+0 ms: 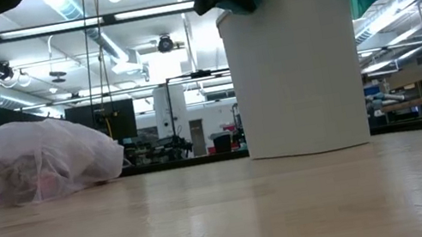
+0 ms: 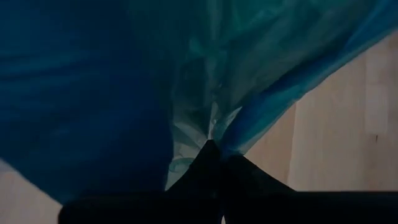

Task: Place trash/remove bag and relplace
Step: Put the blue trash bag into the white trash bin

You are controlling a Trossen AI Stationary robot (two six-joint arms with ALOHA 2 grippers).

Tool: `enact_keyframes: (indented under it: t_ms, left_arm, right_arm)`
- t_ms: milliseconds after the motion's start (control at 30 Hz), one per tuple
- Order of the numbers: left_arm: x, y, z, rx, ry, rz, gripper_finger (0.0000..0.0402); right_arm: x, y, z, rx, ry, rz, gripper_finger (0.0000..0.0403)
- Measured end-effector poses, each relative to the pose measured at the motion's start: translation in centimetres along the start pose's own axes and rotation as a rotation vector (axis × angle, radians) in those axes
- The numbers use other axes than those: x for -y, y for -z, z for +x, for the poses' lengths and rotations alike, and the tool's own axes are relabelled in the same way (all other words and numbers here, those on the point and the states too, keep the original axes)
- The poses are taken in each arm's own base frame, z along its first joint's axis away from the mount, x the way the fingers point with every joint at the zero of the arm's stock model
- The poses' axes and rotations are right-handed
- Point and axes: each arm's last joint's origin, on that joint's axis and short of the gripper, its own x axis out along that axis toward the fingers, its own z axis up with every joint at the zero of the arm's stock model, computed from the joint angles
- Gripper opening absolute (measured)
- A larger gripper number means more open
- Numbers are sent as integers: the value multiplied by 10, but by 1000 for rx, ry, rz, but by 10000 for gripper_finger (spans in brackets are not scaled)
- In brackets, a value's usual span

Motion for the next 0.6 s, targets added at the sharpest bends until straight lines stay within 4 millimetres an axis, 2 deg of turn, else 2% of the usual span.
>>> enact_keyframes:
  t_ms: [267,600]
  left_arm:
    - [7,2,0,-8,9,14,4]
    - [11,3,0,-14,13,20,4]
  right_arm:
    - [-18,-10,5,-3,-77,-11,0]
    - [-29,-1,-6,-58,-97,6,0]
